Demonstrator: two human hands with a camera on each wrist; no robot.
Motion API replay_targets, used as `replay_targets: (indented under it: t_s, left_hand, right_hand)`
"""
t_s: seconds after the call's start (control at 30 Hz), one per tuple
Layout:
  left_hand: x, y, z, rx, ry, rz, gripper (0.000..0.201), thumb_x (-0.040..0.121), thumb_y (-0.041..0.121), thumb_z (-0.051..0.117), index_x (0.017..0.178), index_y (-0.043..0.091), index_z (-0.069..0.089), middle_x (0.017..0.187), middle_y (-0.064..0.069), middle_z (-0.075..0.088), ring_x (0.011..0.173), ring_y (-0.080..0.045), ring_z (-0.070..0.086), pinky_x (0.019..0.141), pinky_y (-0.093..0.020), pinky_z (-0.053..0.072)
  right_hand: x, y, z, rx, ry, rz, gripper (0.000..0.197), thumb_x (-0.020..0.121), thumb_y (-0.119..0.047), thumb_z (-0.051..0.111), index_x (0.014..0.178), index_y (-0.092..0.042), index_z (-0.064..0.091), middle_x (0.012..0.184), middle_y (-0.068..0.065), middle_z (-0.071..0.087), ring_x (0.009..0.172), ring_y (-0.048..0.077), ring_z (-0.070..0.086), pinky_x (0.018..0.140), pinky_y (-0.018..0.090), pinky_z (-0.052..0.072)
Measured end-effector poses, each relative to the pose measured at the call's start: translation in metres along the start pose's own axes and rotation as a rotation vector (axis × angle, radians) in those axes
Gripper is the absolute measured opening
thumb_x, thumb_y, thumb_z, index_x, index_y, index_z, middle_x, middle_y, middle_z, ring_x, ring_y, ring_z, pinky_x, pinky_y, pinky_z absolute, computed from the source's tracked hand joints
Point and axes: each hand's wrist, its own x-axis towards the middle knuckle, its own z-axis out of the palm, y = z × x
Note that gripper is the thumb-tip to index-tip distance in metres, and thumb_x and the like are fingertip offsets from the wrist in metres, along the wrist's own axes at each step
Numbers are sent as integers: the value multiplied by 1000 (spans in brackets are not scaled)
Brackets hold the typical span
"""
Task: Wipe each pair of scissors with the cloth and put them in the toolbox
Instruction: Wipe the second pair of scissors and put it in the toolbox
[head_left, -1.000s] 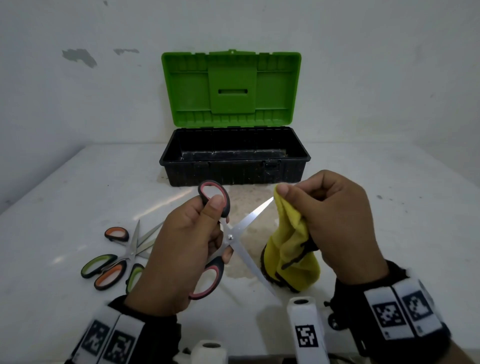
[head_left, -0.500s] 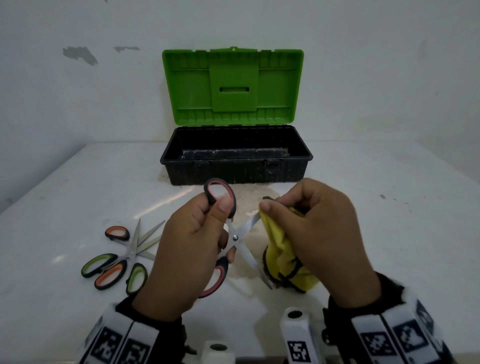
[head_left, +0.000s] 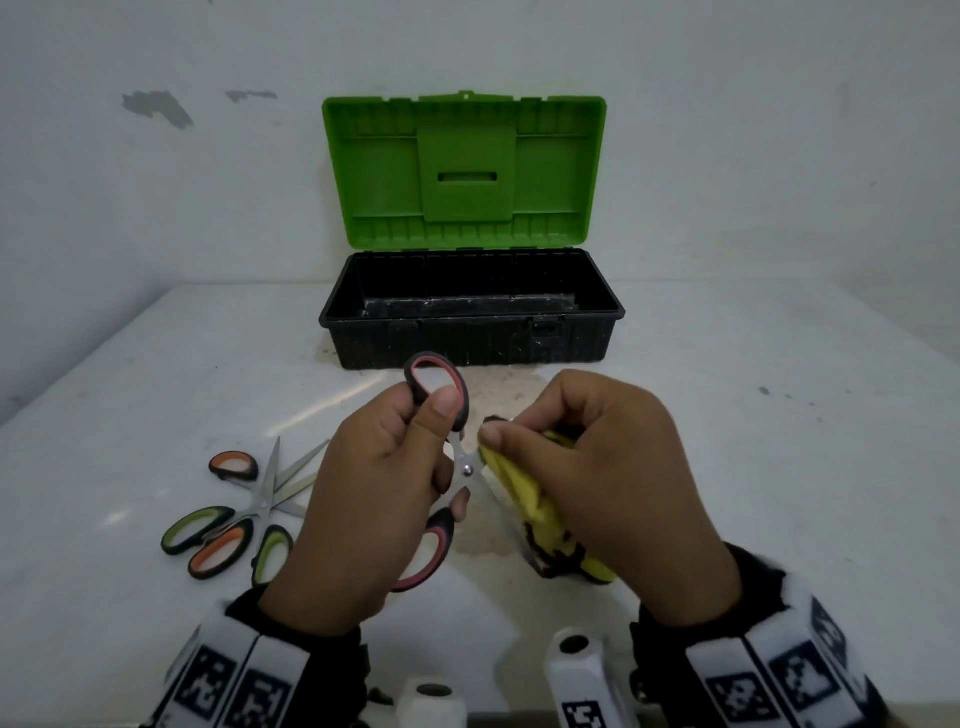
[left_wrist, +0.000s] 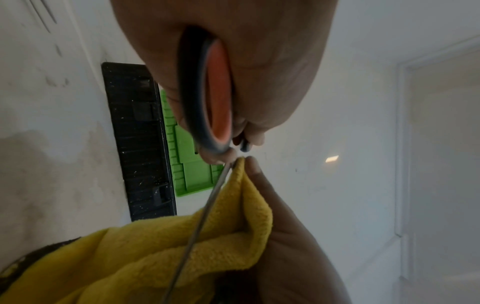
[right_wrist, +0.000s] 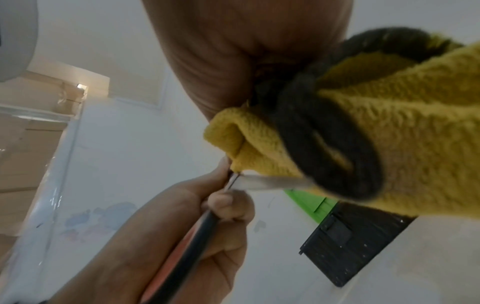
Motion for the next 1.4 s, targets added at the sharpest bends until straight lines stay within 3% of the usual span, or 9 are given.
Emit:
replay_targets:
  t_s: [0.17,0.4,0.53,0.63,0.73,0.93,1.1,1.3,1.4]
  left_hand:
    - [-2,3,0,11,-7,20,37,98,40,47,77,12,57,61,-37,47,34,-9,44,38,-18,35]
    - [-3,-2,1,-24,-9,-33,38,97,42,48,81,10,59,56,-26,41,40,-14,48,41,-22,40]
    - [0,-6,0,27,-16,-49,35,99,41,45,82,14,59,65,-29,50,43,-8,50,43,-17,41]
    - [3,-10,-3,53,-43,-54,29,100,36,46,82,17,59,55,-4,54,52,-8,58,51,-16,48]
    - [5,-11,-2,90,-71,-12,23,98,33,49,83,19,60,67,-8,66,57,-9,62,57,-18,52]
    - [5,-14,-3,214,-190,104,15,93,40,55,82,34,62,65,-4,64,66,-28,65,65,-50,56]
    - [6,-13,-5,220,-258,94,11,93,31,60,85,31,67,66,-7,67,60,-26,63,58,-44,53]
    - [9,-18,-6,72,-128,-116,18,92,37,57,93,24,68,81,-4,72,76,-14,73,69,-23,58]
    - [13,-24,-8,77,-31,-293,32,96,45,48,95,20,68,86,-1,76,82,-15,72,78,-32,57]
  right_hand:
    - [16,12,-16,-1,103,82,27,75,-36,83,62,-23,64,60,-7,65,57,7,61,52,12,43]
    - [26,28,-31,44,144,175,26,76,-36,82,66,-19,67,60,-1,68,55,19,67,49,30,55]
    - [26,29,-39,177,126,219,23,77,-36,81,71,-17,68,60,1,70,52,17,67,44,23,48]
    - [23,26,-41,270,46,249,21,77,-33,80,75,-16,68,60,3,70,50,15,63,45,21,46]
    - [16,25,-36,364,-103,312,21,75,-34,80,80,-18,69,61,6,70,53,18,64,52,26,49]
    - [7,17,-24,515,-368,347,28,78,-33,77,106,-28,75,69,12,71,61,17,63,66,29,52]
    - [9,15,-21,564,-396,333,19,79,-26,75,97,-23,78,83,15,76,71,17,69,70,28,55]
    - [11,16,-22,511,-254,256,12,80,-26,74,91,-24,79,83,0,78,74,13,73,69,23,56]
    - [9,15,-24,436,-195,123,13,83,-22,73,94,-27,78,81,-7,77,75,10,73,68,20,56]
